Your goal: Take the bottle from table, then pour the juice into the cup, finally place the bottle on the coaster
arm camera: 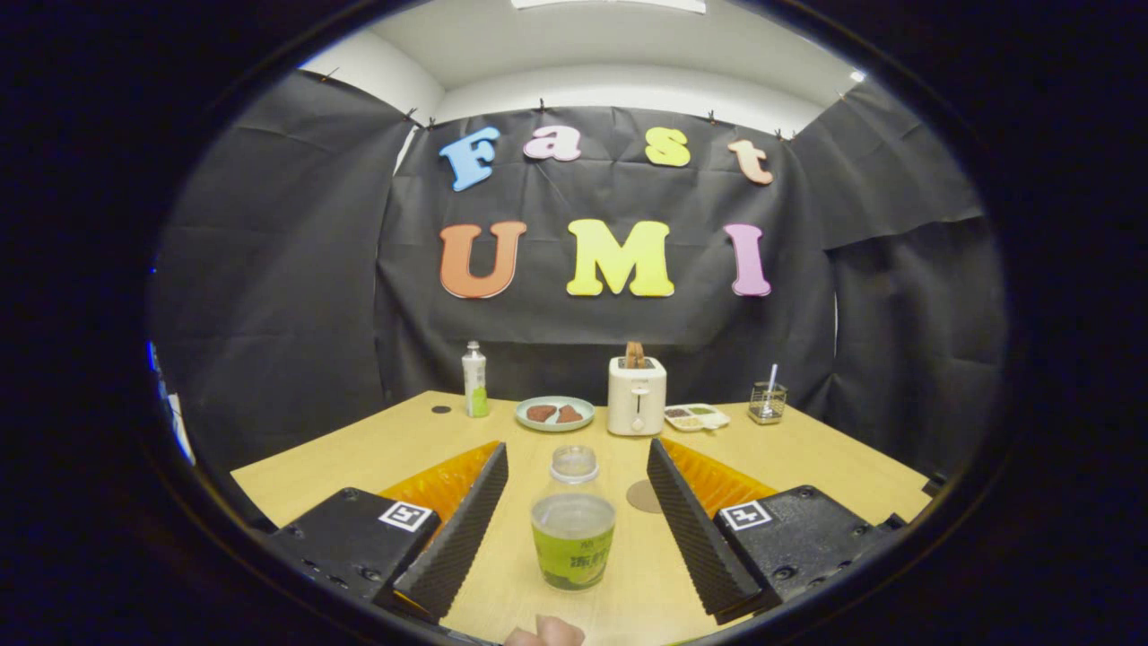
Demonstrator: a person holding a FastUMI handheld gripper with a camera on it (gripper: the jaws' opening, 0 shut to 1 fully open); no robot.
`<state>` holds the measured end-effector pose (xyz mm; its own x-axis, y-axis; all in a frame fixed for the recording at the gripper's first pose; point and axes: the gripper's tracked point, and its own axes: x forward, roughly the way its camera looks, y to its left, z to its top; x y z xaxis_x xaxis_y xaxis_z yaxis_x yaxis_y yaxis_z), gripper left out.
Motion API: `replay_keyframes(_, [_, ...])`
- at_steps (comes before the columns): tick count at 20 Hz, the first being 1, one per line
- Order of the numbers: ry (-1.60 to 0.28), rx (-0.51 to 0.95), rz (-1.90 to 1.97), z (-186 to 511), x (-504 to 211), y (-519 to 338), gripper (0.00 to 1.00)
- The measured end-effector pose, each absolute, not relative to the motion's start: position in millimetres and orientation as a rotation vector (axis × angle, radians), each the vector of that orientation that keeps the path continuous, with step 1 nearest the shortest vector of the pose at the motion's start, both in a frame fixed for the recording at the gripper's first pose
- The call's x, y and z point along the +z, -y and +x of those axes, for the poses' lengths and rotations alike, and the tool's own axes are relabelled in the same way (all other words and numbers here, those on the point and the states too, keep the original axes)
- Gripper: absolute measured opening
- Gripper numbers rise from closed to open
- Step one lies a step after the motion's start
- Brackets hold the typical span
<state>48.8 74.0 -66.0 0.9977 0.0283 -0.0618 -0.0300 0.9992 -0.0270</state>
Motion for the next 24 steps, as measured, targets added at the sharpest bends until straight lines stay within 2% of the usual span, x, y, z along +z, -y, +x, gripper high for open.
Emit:
replay_keyframes(9, [-0.142,0.015,-0.059,81.6,-118.7,-83.8,1.00])
replay_keyframes(14, [-0.150,-0.043,-0.131,86.3,-126.7,-78.0,1.00])
replay_keyframes(22, [-0.176,-0.043,-0.028,94.4,-146.1,-65.8,1.00])
replay_keyframes(24, [-0.172,-0.050,-0.026,95.0,-145.6,-63.4,0.97])
